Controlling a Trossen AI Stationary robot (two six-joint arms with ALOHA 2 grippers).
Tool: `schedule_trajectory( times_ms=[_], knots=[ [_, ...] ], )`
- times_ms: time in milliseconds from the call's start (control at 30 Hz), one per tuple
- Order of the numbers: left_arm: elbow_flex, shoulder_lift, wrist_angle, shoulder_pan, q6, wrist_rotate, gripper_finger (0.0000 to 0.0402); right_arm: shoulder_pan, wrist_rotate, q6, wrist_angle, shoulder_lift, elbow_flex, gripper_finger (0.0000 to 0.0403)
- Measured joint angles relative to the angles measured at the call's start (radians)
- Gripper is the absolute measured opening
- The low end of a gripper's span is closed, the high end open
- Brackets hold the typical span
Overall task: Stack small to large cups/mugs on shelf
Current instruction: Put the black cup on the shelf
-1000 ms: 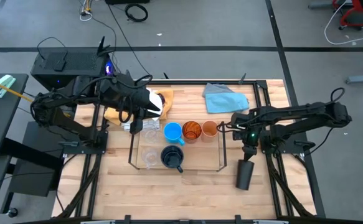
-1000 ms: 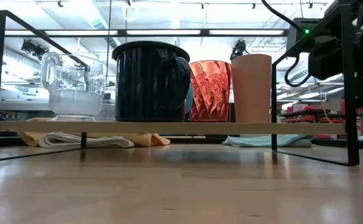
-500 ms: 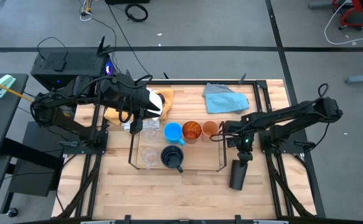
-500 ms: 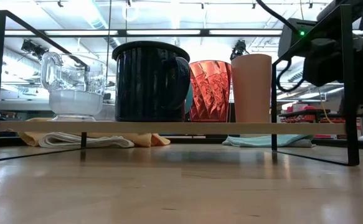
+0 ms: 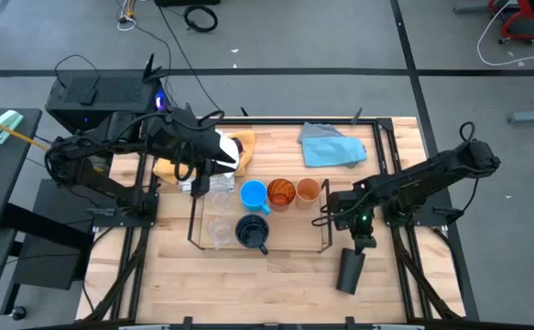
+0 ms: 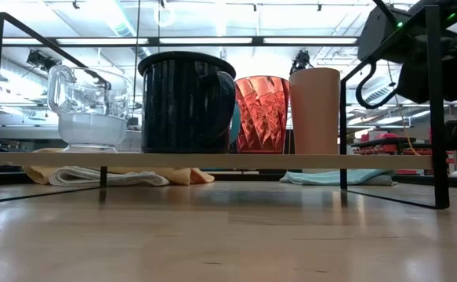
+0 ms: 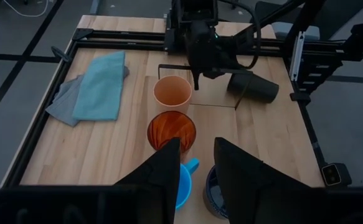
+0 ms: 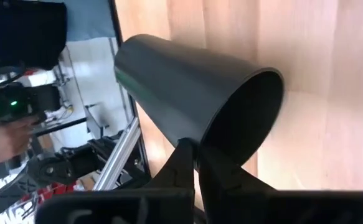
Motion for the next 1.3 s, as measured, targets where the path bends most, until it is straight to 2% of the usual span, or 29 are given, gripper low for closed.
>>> schedule_trajectory(
  times_ms=[233, 333, 467, 600, 767, 1000, 1300],
  knots=[
    [0.000, 0.000, -0.001, 0.000, 0.001, 0.000, 0.0107, 0.001, 0.068, 0.081, -0.080, -0.152, 0.000, 0.0002],
    [0.000, 0.000, -0.002, 0.000, 0.009, 0.000, 0.0107, 0.001, 0.108, 0.126, -0.173, -0.246, 0.015, 0.0002],
    [0.000, 0.000, -0.004, 0.000, 0.023, 0.000, 0.0107, 0.002, 0.183, 0.151, -0.357, -0.351, 0.088, 0.0000],
    [0.000, 0.000, -0.005, 0.004, 0.025, 0.000, 0.0107, 0.011, 0.319, 0.176, -0.530, -0.397, 0.237, 0.0001],
    [0.000, 0.000, -0.005, 0.016, 0.031, -0.001, 0.0107, 0.052, 0.489, 0.177, -0.655, -0.374, 0.455, 0.0001],
    [0.000, 0.000, -0.006, 0.042, 0.037, 0.000, 0.0107, 0.150, 0.625, 0.182, -0.924, -0.241, 0.730, 0.0001],
    [0.000, 0.000, -0.008, 0.066, 0.037, 0.000, 0.0107, 0.245, 0.801, 0.231, -0.925, -0.132, 1.003, 0.0001]
  ],
)
